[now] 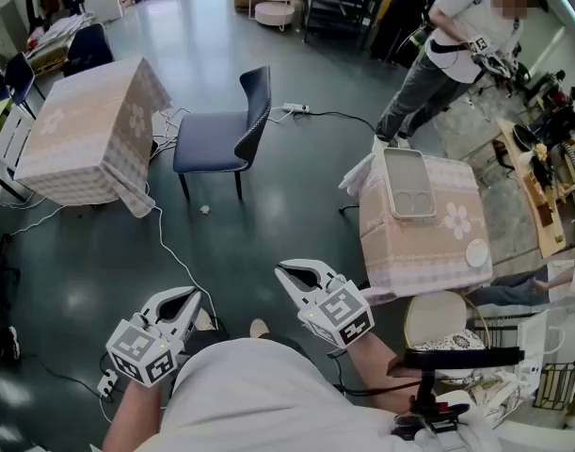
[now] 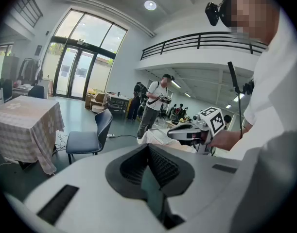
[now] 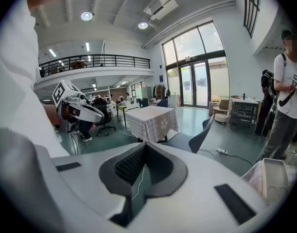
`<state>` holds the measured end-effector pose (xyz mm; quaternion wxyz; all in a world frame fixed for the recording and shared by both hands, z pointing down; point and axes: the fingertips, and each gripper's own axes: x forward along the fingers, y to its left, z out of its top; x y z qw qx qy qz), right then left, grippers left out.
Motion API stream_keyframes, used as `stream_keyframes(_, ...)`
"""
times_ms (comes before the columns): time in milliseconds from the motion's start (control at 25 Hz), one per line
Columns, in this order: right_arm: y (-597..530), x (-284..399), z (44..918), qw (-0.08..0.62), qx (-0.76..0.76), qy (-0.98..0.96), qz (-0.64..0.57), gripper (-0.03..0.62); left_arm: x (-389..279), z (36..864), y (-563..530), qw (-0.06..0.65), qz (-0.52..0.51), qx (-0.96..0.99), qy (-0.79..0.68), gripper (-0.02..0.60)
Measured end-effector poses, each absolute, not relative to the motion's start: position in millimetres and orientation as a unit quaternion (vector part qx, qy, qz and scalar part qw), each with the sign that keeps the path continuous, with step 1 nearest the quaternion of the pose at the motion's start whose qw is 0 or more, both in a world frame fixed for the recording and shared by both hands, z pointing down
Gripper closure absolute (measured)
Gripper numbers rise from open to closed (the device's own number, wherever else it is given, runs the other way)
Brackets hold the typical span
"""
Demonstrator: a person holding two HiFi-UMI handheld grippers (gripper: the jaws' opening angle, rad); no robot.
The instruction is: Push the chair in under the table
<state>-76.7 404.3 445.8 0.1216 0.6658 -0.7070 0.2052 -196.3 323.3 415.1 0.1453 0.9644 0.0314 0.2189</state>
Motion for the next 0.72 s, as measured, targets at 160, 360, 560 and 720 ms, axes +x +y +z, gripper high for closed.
stream_keyframes(160, 395, -74, 454, 0.127, 0.650, -0.720, 0.206, 0.582, -198, 419, 321, 0.147, 0.215, 0.965, 0.012, 0.571)
stream_keyframes(360, 379, -64, 461, 0.126, 0.646, -0.723, 0.208, 0.583, -189, 428, 308, 0.153, 0.222, 0.963, 0.009, 0.571)
stream_keyframes(560, 350, -45, 465, 0.112, 0.650, -0.720, 0.217, 0.582, -168, 430, 277, 0.154, 0.217, 0.964, 0.018, 0.571)
stream_keyframes(720, 313, -22, 470, 0.131, 0.660, -0.705, 0.224, 0.579, -146, 440, 237, 0.162, 0.214, 0.963, 0.036, 0.571)
